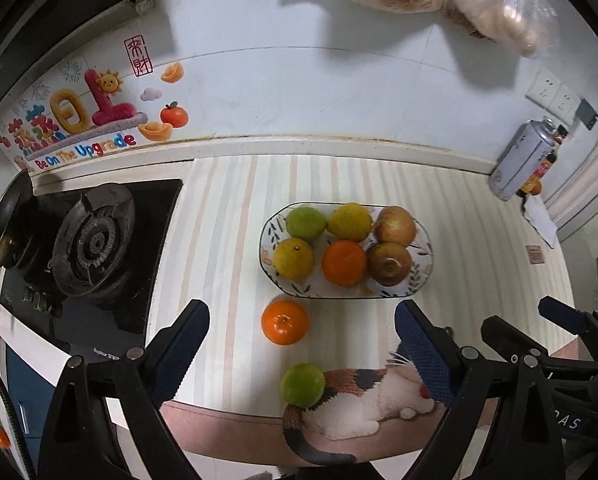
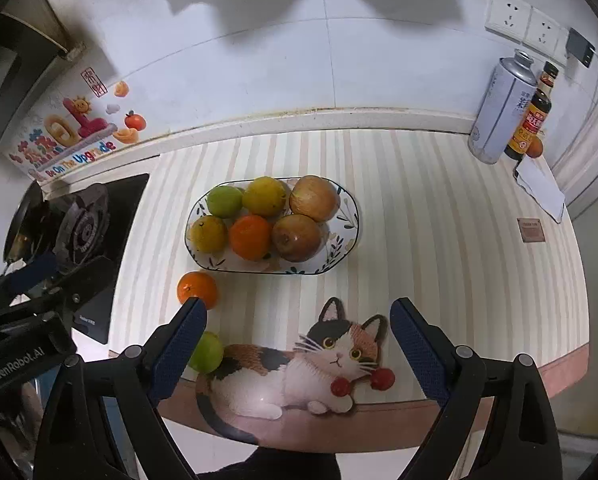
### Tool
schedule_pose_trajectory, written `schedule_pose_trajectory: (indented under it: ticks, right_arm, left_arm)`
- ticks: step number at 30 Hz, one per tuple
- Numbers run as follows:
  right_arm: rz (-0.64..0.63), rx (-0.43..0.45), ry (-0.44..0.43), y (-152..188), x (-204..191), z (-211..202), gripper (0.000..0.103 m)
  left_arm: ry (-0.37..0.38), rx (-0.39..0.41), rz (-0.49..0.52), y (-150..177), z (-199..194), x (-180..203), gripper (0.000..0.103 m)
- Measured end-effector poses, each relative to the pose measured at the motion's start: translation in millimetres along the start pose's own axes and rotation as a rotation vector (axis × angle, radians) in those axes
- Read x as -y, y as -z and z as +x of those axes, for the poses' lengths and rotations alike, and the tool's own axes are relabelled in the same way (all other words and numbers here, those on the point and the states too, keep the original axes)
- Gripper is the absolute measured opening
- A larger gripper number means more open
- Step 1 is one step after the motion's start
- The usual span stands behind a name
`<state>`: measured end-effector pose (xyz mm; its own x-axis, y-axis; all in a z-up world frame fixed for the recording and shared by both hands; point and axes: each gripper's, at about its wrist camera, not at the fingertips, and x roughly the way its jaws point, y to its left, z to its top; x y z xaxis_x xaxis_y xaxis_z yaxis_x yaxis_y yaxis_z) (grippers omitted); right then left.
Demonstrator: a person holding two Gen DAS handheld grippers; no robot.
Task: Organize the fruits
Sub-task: 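Move both tools toward the remaining orange and green lime, then grasp the green lime with the right tool while the left tool grasps the orange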
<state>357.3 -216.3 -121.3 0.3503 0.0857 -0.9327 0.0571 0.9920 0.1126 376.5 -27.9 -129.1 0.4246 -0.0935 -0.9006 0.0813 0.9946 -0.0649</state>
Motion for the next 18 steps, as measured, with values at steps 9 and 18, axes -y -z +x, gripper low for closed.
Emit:
schedule_pose_trajectory:
  ticks: [9,18]
  right_arm:
    - [0.035,-0.104,-0.113,30,-10,38,0.095]
    - [0.105,-0.362,-0.299,79,-52,168,0.095]
  left_arm:
    - [-0.076,-0.039,-0.012,22,18,-17,0.101]
    - [-0.321,-0.179,-0.055,68,74,-76,0.101]
